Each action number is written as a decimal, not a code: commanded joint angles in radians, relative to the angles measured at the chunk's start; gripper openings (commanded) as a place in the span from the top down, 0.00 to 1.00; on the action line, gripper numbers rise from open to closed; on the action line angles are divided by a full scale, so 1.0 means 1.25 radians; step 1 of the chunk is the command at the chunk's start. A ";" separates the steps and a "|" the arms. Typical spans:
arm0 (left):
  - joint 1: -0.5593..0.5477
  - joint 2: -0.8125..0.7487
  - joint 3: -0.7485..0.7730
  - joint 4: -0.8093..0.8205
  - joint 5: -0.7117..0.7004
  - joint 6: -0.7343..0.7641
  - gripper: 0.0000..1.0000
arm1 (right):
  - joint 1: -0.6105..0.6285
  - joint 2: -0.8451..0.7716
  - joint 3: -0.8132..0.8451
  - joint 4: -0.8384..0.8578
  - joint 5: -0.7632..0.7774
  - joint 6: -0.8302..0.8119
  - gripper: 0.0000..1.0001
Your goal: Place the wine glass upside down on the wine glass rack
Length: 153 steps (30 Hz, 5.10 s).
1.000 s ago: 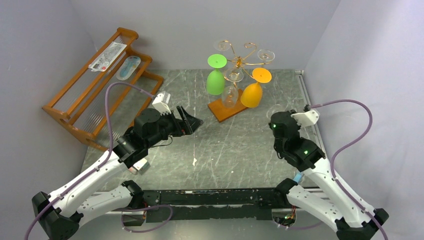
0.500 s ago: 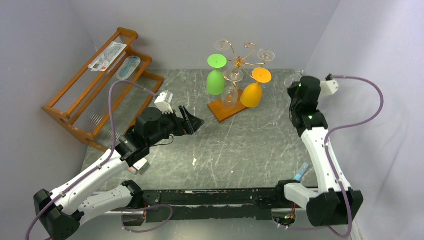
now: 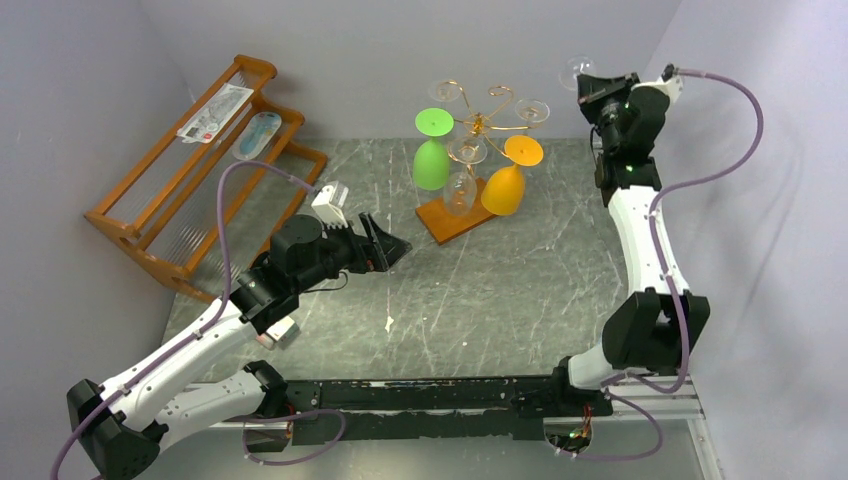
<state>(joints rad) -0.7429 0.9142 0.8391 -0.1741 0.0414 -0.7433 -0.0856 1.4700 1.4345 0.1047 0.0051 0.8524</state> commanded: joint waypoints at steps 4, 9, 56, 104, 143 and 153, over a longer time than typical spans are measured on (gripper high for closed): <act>0.004 0.008 0.015 0.042 0.068 0.010 0.06 | -0.003 0.115 0.143 0.150 -0.237 0.058 1.00; 0.004 0.010 0.010 0.043 0.075 0.000 0.04 | 0.035 0.214 0.262 0.114 -0.290 0.062 1.00; 0.004 -0.024 0.009 -0.027 0.003 -0.015 0.03 | 0.202 0.266 0.385 -0.299 -0.152 0.175 1.00; 0.004 0.003 0.011 -0.036 -0.012 -0.013 0.04 | 0.175 0.308 0.358 -0.184 -0.157 0.130 1.00; 0.004 -0.012 0.011 -0.059 -0.032 -0.015 0.05 | 0.184 0.310 0.370 -0.329 -0.115 0.261 0.80; 0.005 -0.013 0.024 -0.076 -0.032 -0.009 0.05 | 0.183 0.319 0.368 -0.333 -0.125 0.273 0.78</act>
<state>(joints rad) -0.7429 0.9108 0.8391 -0.2436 0.0216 -0.7662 0.1406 1.8484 1.8858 -0.2756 -0.1421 1.1736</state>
